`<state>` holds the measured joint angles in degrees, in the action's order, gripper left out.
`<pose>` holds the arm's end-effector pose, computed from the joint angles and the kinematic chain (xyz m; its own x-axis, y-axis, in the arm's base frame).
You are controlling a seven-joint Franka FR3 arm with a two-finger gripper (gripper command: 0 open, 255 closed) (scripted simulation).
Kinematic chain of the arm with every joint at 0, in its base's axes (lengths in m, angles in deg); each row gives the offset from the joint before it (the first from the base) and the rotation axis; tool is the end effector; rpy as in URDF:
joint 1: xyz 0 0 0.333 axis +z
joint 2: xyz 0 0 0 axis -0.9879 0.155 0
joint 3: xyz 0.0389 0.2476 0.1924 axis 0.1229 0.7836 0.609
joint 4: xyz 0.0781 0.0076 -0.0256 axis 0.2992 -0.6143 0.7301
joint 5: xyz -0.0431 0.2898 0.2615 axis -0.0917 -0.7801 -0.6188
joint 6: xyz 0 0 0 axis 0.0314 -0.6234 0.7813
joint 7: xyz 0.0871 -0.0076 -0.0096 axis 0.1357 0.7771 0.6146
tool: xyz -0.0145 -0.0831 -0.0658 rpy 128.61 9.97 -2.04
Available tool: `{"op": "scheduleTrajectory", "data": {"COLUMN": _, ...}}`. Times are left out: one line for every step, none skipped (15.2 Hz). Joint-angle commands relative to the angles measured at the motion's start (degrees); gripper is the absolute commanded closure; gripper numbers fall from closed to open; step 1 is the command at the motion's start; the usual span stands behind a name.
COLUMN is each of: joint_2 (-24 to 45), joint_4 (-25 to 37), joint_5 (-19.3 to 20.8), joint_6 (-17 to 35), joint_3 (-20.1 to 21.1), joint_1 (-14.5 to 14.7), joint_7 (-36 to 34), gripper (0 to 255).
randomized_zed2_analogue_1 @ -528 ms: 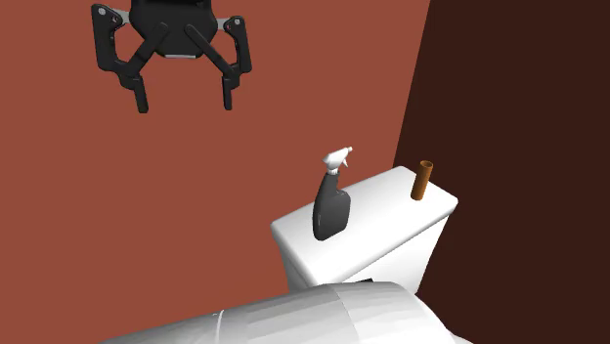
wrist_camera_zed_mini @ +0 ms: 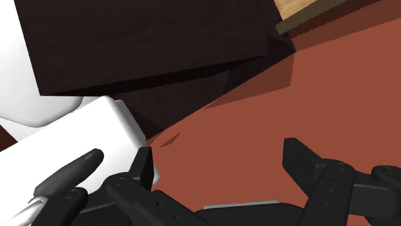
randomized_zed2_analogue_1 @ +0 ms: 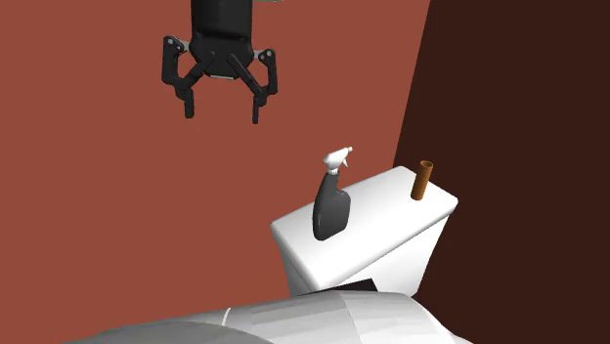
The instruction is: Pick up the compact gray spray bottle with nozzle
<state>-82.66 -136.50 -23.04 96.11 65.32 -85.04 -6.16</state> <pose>0.3708 -0.0247 0.5110 0.9736 -0.1221 -0.1928 -0.1494 -0.9797 -0.1338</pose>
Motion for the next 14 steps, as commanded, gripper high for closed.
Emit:
{"op": "scheduleTrajectory", "data": {"joint_2": 5.08, "joint_4": 1.95, "joint_5": -0.60, "joint_6": 1.71, "joint_3": -0.95, "joint_1": -1.47, "joint_7": -2.39, "gripper": 0}}
{"op": "scheduleTrajectory", "data": {"joint_2": 7.20, "joint_4": 2.68, "joint_5": -0.92, "joint_6": 2.41, "joint_3": -1.49, "joint_1": -2.16, "joint_7": -3.47, "gripper": 0}}
{"op": "scheduleTrajectory", "data": {"joint_2": 9.30, "joint_4": 3.42, "joint_5": -1.25, "joint_6": 3.07, "joint_3": -2.05, "joint_1": -2.85, "joint_7": -4.52, "gripper": 0}}
{"op": "scheduleTrajectory", "data": {"joint_2": 11.36, "joint_4": 4.15, "joint_5": -1.61, "joint_6": 3.71, "joint_3": -2.63, "joint_1": -3.53, "joint_7": -5.54, "gripper": 0}}
{"op": "scheduleTrajectory", "data": {"joint_2": 13.38, "joint_4": 4.89, "joint_5": -2.00, "joint_6": 4.31, "joint_3": -3.23, "joint_1": -4.19, "joint_7": -6.54, "gripper": 0}}
{"op": "scheduleTrajectory", "data": {"joint_2": 15.37, "joint_4": 5.62, "joint_5": -2.41, "joint_6": 4.88, "joint_3": -3.85, "joint_1": -4.84, "joint_7": -7.51, "gripper": 0}}
{"op": "scheduleTrajectory", "data": {"joint_2": 17.33, "joint_4": 6.34, "joint_5": -2.85, "joint_6": 5.42, "joint_3": -4.48, "joint_1": -5.48, "joint_7": -8.46, "gripper": 0}}
{"op": "scheduleTrajectory", "data": {"joint_2": 19.26, "joint_4": 7.05, "joint_5": -3.31, "joint_6": 5.93, "joint_3": -5.12, "joint_1": -6.12, "joint_7": -9.38, "gripper": 0}}
{"op": "scheduleTrajectory", "data": {"joint_2": 21.15, "joint_4": 7.75, "joint_5": -3.81, "joint_6": 6.42, "joint_3": -5.78, "joint_1": -6.75, "joint_7": -10.27, "gripper": 0}}
{"op": "scheduleTrajectory", "data": {"joint_2": 23.01, "joint_4": 8.44, "joint_5": -4.33, "joint_6": 6.89, "joint_3": -6.44, "joint_1": -7.39, "joint_7": -11.14, "gripper": 0}}
{"op": "scheduleTrajectory", "data": {"joint_2": 24.83, "joint_4": 9.11, "joint_5": -4.88, "joint_6": 7.33, "joint_3": -7.10, "joint_1": -8.03, "joint_7": -11.98, "gripper": 0}}
{"op": "scheduleTrajectory", "data": {"joint_2": 26.62, "joint_4": 9.76, "joint_5": -5.47, "joint_6": 7.76, "joint_3": -7.77, "joint_1": -8.67, "joint_7": -12.80, "gripper": 0}}
{"op": "scheduleTrajectory", "data": {"joint_2": 28.38, "joint_4": 10.39, "joint_5": -6.07, "joint_6": 8.17, "joint_3": -8.44, "joint_1": -9.31, "joint_7": -13.60, "gripper": 0}}
{"op": "scheduleTrajectory", "data": {"joint_2": 30.11, "joint_4": 10.99, "joint_5": -6.71, "joint_6": 8.56, "joint_3": -9.10, "joint_1": -9.96, "joint_7": -14.38, "gripper": 0}}
